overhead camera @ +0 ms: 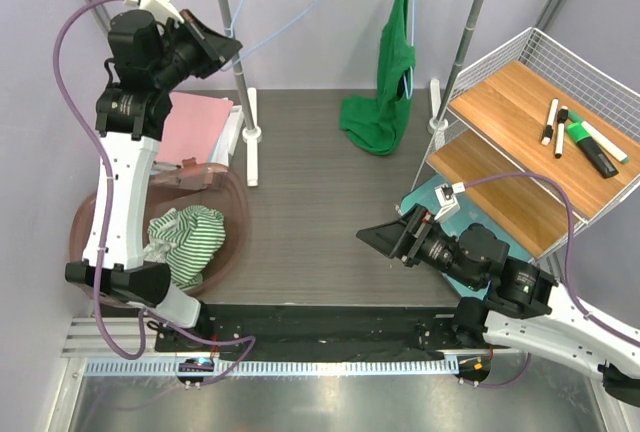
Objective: Remove the tank top from the hanger
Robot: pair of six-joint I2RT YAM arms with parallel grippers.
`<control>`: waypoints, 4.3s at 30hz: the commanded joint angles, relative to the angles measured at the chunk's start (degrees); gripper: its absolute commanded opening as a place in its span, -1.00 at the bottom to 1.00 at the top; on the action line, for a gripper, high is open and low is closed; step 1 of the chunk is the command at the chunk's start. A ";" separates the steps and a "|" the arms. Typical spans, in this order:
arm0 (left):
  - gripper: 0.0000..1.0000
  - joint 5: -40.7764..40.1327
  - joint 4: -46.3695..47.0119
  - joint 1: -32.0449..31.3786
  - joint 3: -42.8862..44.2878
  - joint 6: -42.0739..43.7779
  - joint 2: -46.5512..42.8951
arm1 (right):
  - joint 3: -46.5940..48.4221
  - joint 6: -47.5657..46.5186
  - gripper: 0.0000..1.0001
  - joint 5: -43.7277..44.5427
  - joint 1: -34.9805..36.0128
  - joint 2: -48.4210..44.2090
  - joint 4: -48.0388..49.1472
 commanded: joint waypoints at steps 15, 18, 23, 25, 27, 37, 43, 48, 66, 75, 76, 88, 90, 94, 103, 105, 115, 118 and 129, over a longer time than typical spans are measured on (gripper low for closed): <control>-0.60 -0.08 -2.88 0.01 -13.22 4.23 -9.69 | 0.48 -15.45 0.97 1.34 -0.13 6.68 1.01; -0.47 -0.08 -2.79 0.01 -14.88 4.32 -10.48 | 1.36 -18.25 0.97 0.90 -0.13 8.44 1.27; -0.11 -1.39 -1.83 0.01 -18.57 4.67 -13.11 | 1.36 -22.47 0.97 -1.73 0.57 11.08 5.75; -0.05 -1.66 -1.39 0.01 -19.63 5.03 -13.99 | 1.71 -25.72 0.96 -1.12 1.18 12.48 7.16; 0.01 -1.48 -1.29 0.01 -20.07 5.29 -14.52 | 2.93 -27.57 0.96 0.71 2.50 15.55 6.81; 0.32 0.01 -4.02 0.01 -23.75 7.49 -22.06 | 18.21 -38.21 0.96 15.99 11.64 35.15 4.00; 0.40 -2.88 -6.04 0.01 -29.91 8.10 -33.74 | 30.93 -42.95 0.96 28.90 11.74 47.54 -1.88; 0.41 -6.40 -5.17 0.01 -40.62 6.97 -43.86 | 45.11 -50.24 0.97 37.36 11.74 57.39 -10.05; 0.40 -0.34 -11.58 0.01 -59.44 3.01 -65.14 | 72.98 -77.75 0.99 56.62 -4.34 76.38 -2.61; 0.39 1.86 -10.00 -0.08 -63.14 2.92 -67.35 | 74.84 -101.01 0.99 62.60 -10.58 77.97 22.24; 0.39 1.86 -9.91 -0.08 -63.14 3.27 -67.26 | 74.75 -103.32 0.99 62.69 -11.02 78.05 24.98; 0.40 5.20 -7.98 -0.17 -66.04 3.18 -67.78 | 94.87 -104.84 0.99 59.88 -20.43 86.92 21.58; 0.40 5.37 -8.06 -0.17 -65.95 3.36 -67.70 | 96.18 -104.23 0.99 59.79 -21.92 87.89 21.58; 0.40 5.64 -8.42 -0.61 -65.60 3.80 -67.26 | 97.86 -101.94 0.99 59.01 -23.85 88.69 20.79; 0.40 5.55 -8.77 -0.78 -65.42 3.71 -67.52 | 100.23 -85.61 0.88 46.45 -28.60 88.16 6.84; 0.40 5.72 -8.85 -0.78 -65.51 3.71 -67.43 | 100.41 -82.18 0.87 43.98 -30.10 87.72 5.76; 0.40 5.81 -9.82 -0.78 -65.25 3.80 -67.61 | 100.59 -76.27 0.75 35.53 -33.79 88.77 0.48; 0.40 5.64 -10.00 -0.78 -65.51 4.06 -67.61 | 100.76 -74.96 0.60 34.13 -34.40 89.13 0.48; 0.40 5.90 -10.35 -0.78 -65.86 4.50 -67.78 | 100.24 -71.53 0.30 31.49 -36.16 89.66 -0.92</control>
